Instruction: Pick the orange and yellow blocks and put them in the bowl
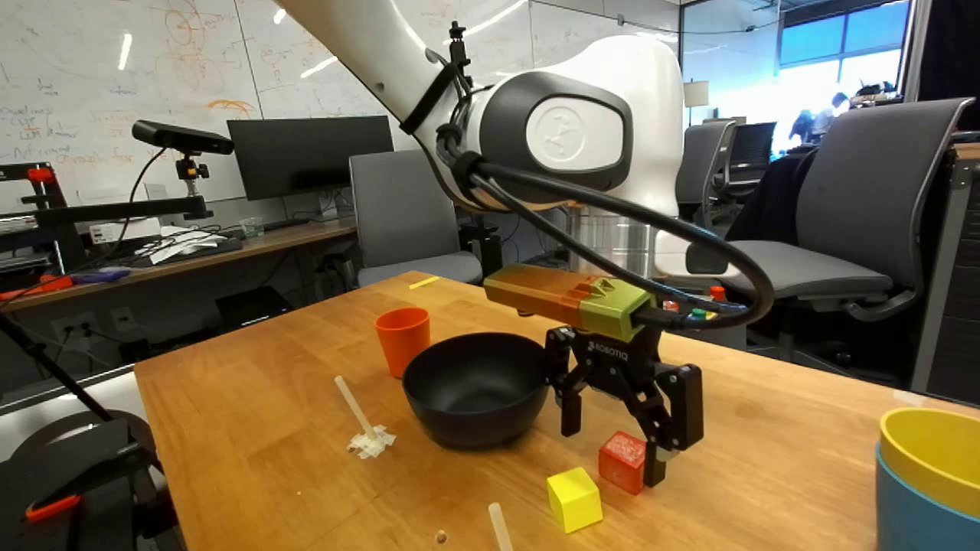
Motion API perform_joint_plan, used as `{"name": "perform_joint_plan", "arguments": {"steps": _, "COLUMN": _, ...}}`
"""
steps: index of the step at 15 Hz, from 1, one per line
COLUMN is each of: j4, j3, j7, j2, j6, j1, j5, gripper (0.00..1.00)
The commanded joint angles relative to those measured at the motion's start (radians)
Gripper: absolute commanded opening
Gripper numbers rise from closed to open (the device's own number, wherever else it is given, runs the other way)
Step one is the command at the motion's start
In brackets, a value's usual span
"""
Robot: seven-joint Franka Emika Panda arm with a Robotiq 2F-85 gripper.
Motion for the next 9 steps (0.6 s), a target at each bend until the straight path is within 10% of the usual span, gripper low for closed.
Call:
{"name": "perform_joint_plan", "arguments": {"steps": 1, "j4": 0.029, "j3": 0.009, "j7": -0.013, "j2": 0.010, "j6": -0.022, "j1": -0.016, "j5": 0.006, "gripper": 0.74}}
{"name": "perform_joint_plan", "arguments": {"steps": 9, "j4": 0.036, "j3": 0.010, "j7": -0.014, "j2": 0.009, "j6": -0.029, "j1": -0.019, "j5": 0.007, "gripper": 0.19}}
